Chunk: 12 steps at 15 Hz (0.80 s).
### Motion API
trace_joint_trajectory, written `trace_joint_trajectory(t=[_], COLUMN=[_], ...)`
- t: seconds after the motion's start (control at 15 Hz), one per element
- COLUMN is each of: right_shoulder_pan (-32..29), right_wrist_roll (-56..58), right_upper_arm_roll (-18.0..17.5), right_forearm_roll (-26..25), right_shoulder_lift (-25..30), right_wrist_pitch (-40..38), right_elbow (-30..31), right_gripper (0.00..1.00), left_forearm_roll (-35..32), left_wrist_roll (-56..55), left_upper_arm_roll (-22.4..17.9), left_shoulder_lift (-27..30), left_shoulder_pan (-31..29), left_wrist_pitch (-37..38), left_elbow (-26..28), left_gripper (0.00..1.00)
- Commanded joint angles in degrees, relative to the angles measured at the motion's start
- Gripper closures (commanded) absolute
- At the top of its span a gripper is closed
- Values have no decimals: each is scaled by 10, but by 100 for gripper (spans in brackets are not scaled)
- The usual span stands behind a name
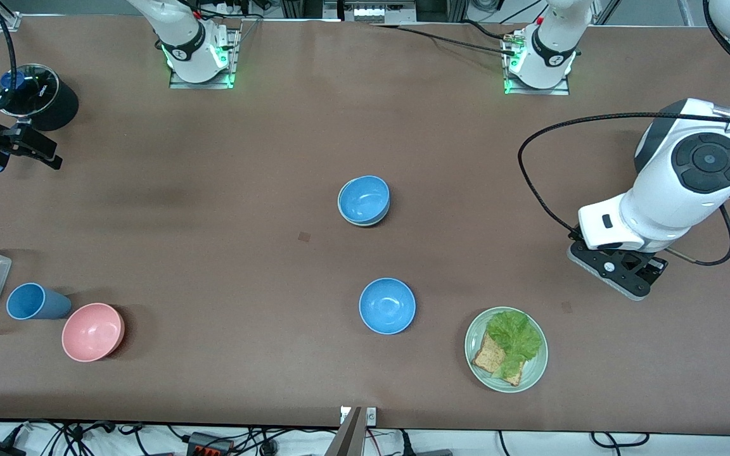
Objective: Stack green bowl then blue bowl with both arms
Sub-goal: 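Open the left gripper and withdraw it from the stacked bowls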
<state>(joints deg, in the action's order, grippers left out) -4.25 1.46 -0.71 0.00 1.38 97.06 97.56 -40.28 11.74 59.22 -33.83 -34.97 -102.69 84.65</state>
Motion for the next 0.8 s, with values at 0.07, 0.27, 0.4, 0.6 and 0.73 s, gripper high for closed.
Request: trace_joint_trajectory(t=[0.07, 0.27, 0.4, 0.6, 0.73], right_shoulder_pan=[3, 3, 3, 2, 2], right_wrist_roll=[0, 0, -1, -1, -1], right_upper_arm_roll=[0, -1, -1, 0, 0], right_forearm_roll=[-8, -8, -8, -8, -8], right_shoulder_lift=[17, 17, 16, 16, 15], right_wrist_pitch=[-1, -2, -2, -2, 0], right_elbow=[17, 17, 17, 17, 16], right_gripper=[0, 0, 0, 0, 0], left_forearm_roll=[18, 28, 125, 367, 392], left_wrist_roll=[-4, 2, 4, 4, 3], left_upper_arm_roll=[7, 1, -68, -313, -426], left_shoulder_lift=[4, 5, 60, 139, 188], left_shoulder_pan=[-9, -5, 14, 130, 218], left_wrist_pitch=[-1, -6, -22, -45, -45], left_elbow=[4, -12, -5, 11, 42], left_gripper=[0, 0, 0, 0, 0])
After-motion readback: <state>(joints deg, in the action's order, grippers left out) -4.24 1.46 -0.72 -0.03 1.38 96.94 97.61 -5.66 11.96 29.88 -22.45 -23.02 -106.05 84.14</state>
